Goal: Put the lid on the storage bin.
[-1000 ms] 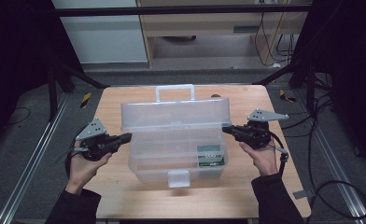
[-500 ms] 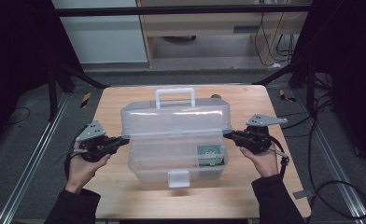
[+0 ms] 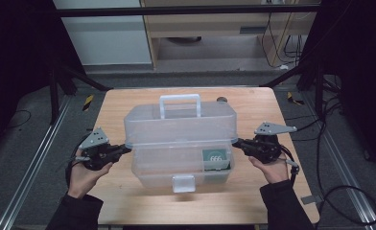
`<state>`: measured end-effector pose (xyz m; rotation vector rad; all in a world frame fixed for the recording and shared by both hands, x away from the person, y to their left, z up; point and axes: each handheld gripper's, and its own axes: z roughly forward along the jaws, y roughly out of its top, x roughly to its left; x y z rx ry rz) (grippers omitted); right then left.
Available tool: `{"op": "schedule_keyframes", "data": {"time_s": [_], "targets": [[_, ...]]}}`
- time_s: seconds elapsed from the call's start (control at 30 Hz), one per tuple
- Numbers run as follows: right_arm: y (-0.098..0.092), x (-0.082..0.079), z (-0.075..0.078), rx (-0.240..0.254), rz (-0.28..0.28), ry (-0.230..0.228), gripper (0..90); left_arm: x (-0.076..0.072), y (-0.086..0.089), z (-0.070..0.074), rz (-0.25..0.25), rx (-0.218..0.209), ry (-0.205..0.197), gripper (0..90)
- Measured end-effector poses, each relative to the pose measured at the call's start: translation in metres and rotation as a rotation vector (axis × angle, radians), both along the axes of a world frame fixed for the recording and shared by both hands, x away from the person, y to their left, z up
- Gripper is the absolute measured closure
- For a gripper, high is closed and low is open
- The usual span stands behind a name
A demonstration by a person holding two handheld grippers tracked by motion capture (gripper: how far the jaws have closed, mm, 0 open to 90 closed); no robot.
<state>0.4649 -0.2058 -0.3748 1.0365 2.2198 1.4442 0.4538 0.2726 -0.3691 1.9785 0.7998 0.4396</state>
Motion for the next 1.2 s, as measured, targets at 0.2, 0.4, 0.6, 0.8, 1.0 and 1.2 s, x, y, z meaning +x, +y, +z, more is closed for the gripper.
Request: {"op": "schedule_keyframes", "data": {"time_s": [0.2,0.4,0.6,0.8,1.0,1.2], "targets": [[-0.003,-0.004,-0.003,-0.01,-0.005,0.008,89.5,0.001,0.002,-0.004,0.003,0.012,0.016,89.3],[-0.002,-0.005,-0.007,-0.025,-0.008,0.02,89.4,0.002,0.004,-0.007,0.003,0.029,0.031,89.1],[-0.002,-0.007,-0.012,-0.044,-0.007,0.028,88.9,0.005,0.004,-0.012,0.008,0.054,0.052,88.4],[-0.001,-0.01,-0.018,-0.061,-0.005,0.04,89.5,0.008,0.004,-0.018,0.011,0.069,0.072,88.3],[-0.003,-0.012,-0.022,-0.069,-0.002,0.049,89.9,0.01,0.006,-0.021,0.029,0.08,0.084,88.0],[-0.005,-0.013,-0.029,-0.085,0.005,0.072,90.0,0.014,0.01,-0.026,0.05,0.095,0.094,87.4]]}}
